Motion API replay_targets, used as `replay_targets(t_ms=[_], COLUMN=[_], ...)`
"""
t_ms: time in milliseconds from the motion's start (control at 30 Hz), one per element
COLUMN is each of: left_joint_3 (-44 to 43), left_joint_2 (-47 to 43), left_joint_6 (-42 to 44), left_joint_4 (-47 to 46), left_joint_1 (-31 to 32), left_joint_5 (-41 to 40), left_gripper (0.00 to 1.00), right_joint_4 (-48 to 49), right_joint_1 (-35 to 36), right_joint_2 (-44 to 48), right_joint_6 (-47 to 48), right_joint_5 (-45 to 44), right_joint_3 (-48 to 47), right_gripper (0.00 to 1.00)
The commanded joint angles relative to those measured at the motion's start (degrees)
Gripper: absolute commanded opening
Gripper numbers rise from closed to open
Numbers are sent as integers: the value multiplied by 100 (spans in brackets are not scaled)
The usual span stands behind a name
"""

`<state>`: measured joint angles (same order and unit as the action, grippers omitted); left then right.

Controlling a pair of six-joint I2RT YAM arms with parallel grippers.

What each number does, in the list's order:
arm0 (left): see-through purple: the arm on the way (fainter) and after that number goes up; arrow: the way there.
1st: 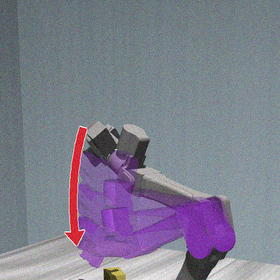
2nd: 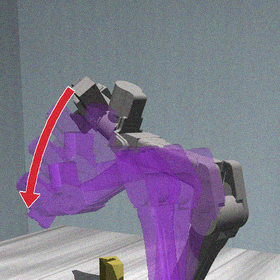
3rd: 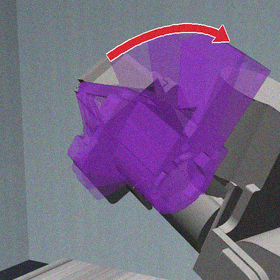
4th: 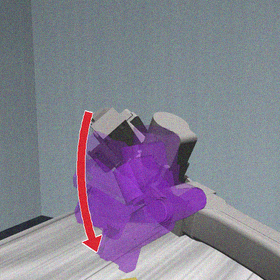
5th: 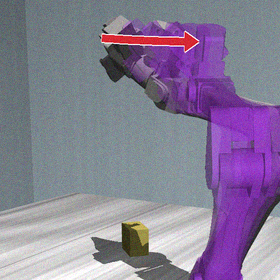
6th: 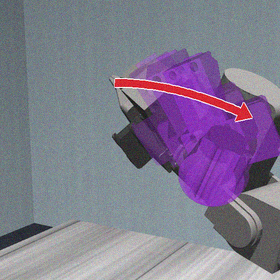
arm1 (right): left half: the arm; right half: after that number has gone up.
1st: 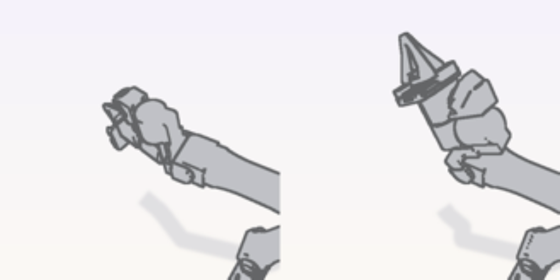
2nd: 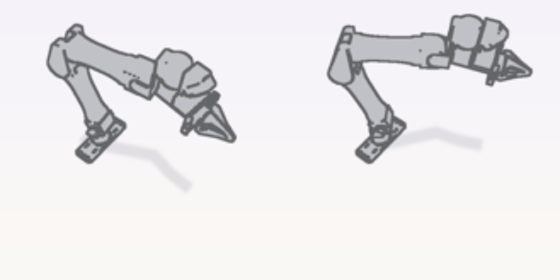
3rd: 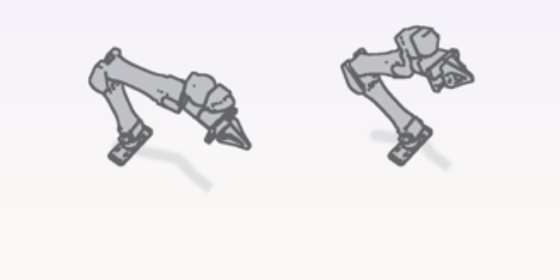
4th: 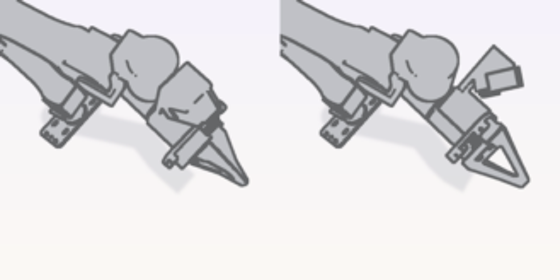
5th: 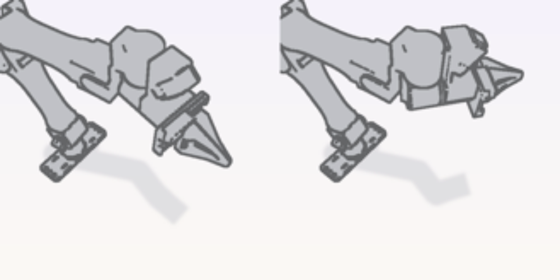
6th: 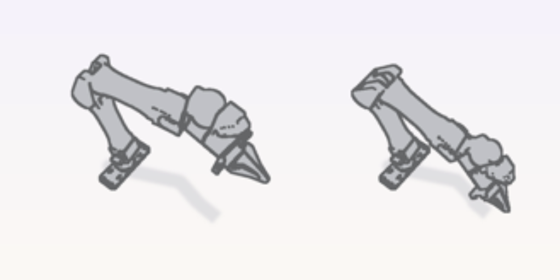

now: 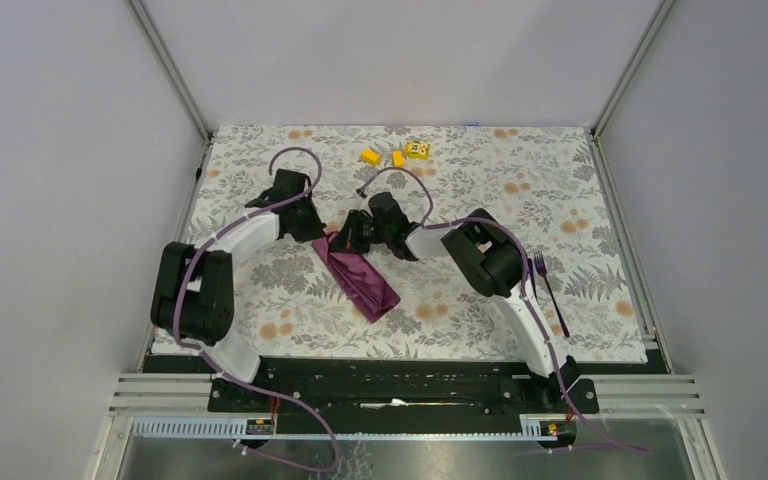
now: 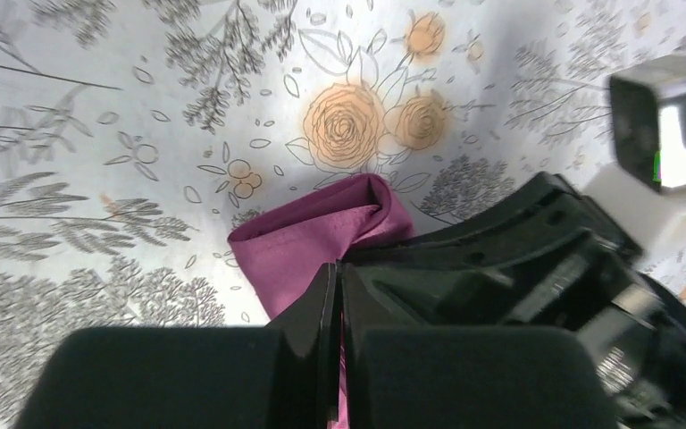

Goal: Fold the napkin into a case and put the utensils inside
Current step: Grasp the top corner of the smaller rectangle folded napkin from the folded napkin, then pick up the smaller rectangle-folded napkin from the center of the board.

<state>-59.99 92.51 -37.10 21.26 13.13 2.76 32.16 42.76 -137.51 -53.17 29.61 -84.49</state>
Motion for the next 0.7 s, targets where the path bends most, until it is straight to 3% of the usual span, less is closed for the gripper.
replay_targets(t_ms=[0, 400, 500, 600, 667], left_joint_3=[170, 640, 650, 645, 581], left_joint_2=[453, 729, 698, 532, 356], left_joint_6=[-113, -105, -104, -128, -147], left_joint_4=[-594, -855, -808, -765, -663], left_joint_1=[31, 32, 32, 30, 28], left_joint_5=[449, 75, 71, 144, 291], left_gripper=[1, 0, 0, 1, 12], right_joint_4=[-490, -1989, -3070, -3993, -4252], right_joint_1=[92, 112, 135, 345, 582], right_joint_2=[336, 1489, 1786, 2284, 2682], right_joint_6=[344, 1443, 2603, 3967, 4603], right_joint_5=[-18, 110, 66, -744, -1317], right_joint_3=[42, 103, -16, 207, 516], right_gripper=[0, 1, 24, 50, 59])
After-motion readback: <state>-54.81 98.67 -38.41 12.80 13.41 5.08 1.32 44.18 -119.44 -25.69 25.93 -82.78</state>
